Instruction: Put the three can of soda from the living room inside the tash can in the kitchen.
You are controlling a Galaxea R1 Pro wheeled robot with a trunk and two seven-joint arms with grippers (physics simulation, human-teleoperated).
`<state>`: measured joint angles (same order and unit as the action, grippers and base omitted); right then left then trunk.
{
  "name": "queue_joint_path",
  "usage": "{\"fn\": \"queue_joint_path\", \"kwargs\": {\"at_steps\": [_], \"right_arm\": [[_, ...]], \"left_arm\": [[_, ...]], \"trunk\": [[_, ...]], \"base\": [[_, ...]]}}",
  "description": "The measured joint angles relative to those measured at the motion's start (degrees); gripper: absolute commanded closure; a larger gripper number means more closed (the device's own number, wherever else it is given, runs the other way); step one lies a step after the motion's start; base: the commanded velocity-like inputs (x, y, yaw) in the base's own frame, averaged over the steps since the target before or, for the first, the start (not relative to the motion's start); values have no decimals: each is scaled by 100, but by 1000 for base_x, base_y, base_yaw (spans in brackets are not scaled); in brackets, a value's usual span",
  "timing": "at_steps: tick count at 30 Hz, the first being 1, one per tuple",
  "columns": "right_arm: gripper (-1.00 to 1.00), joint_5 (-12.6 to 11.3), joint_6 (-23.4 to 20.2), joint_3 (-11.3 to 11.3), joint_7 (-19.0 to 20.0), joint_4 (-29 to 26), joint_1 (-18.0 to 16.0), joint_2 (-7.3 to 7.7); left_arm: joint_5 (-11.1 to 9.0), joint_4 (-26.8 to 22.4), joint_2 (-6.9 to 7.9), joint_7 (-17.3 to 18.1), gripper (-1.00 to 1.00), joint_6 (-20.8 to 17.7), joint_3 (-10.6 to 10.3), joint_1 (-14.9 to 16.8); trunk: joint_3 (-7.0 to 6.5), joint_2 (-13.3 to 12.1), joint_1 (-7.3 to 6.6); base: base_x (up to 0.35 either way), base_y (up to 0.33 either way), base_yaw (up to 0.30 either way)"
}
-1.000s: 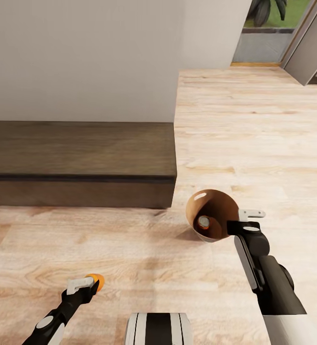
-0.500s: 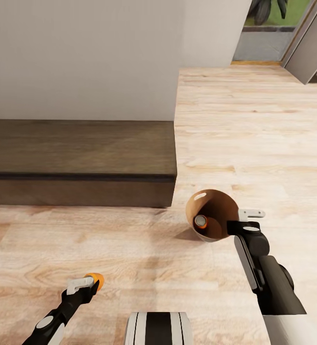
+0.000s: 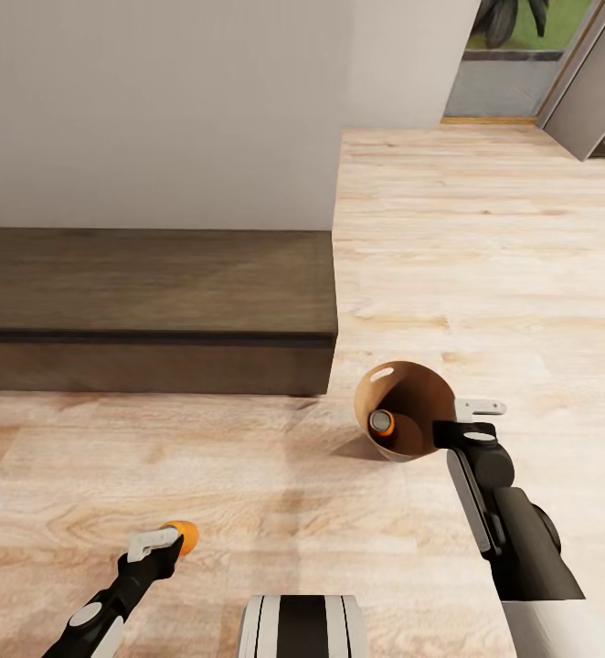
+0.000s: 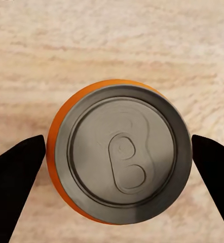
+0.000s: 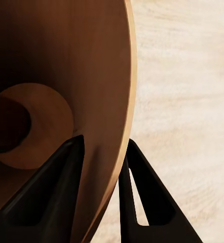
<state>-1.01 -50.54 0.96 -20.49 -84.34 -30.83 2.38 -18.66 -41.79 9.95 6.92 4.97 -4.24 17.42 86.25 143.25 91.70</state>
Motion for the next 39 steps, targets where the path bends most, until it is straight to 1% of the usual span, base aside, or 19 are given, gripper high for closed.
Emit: {"fn": "queue_joint_path", "kwargs": {"at_steps": [9, 10, 32, 39], "right_arm": [[100, -3, 1, 0, 0, 0, 0, 0], [100, -16, -1, -1, 0, 3, 1, 0], [100, -3, 2, 1, 0, 0, -1, 0], [100, -2, 2, 1, 0, 0, -1, 0]], "left_arm": [[1, 0, -1, 0, 100, 4, -1, 0], [3, 2, -1, -3, 100, 4, 1, -1], [0, 13, -1, -7, 100, -5, 2, -1], [0, 13, -2, -7, 100, -5, 2, 0]], "trunk": [[0, 0, 0], [-21, -1, -2], [-418, -882, -485], [-589, -1163, -639]], "base": [[0, 0, 0], [0, 0, 0], [0, 0, 0], [0, 0, 0]]}}
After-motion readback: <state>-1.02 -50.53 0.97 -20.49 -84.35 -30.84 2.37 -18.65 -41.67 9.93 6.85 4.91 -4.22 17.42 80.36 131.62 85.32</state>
